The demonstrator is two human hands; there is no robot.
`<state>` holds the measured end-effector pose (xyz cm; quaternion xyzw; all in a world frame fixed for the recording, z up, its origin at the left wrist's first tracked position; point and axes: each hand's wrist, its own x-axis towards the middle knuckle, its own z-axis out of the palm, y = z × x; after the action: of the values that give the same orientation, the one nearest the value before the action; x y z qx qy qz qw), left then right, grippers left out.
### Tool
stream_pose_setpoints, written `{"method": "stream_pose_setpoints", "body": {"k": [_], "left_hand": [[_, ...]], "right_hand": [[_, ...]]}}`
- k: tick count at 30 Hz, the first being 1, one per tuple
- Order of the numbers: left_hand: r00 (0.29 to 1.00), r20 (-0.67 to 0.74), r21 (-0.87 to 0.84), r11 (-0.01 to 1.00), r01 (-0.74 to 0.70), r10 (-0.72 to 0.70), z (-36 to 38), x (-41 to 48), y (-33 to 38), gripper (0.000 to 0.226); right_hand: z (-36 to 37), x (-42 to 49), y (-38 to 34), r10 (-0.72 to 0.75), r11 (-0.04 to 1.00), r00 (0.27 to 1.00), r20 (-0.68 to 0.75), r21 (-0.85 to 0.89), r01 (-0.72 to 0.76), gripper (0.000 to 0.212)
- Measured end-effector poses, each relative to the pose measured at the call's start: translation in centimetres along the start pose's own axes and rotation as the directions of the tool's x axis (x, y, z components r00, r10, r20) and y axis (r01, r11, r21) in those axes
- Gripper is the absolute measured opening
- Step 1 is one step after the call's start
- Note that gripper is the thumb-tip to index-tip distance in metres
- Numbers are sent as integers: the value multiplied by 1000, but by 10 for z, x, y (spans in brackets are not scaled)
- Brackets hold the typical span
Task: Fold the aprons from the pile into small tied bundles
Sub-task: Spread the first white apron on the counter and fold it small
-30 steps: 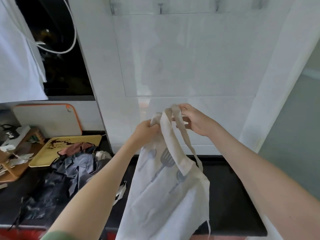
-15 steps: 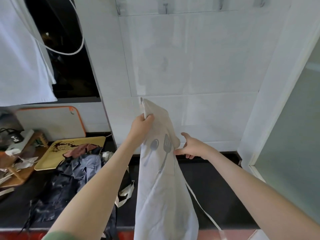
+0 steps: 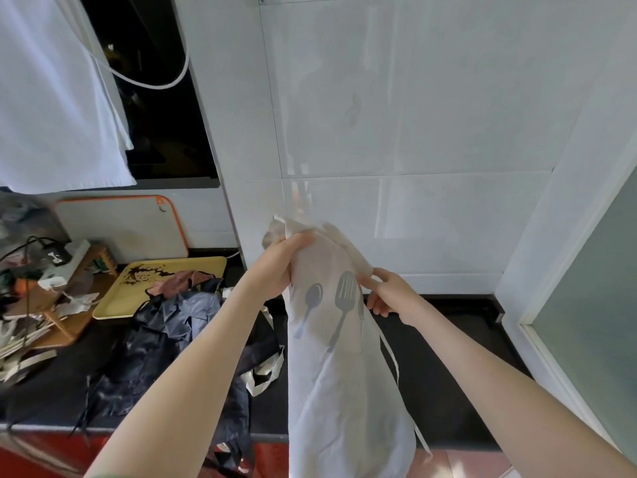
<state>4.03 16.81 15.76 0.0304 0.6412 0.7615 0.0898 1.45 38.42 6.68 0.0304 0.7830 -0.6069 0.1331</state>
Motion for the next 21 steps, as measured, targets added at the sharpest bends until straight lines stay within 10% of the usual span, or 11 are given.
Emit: {"method": "stream_pose_setpoints", "body": {"k": [12,21], "left_hand": [[991,-134,29,999,26,-22,-11,8,-5,5],[983,-183,394,917,60,15,-68,24,-34,49]], "right_hand": [[-11,9,-4,-20,936,946,-325,327,132,24],[-64,19,-20,-78,942,880,-469,255,219,35]]}}
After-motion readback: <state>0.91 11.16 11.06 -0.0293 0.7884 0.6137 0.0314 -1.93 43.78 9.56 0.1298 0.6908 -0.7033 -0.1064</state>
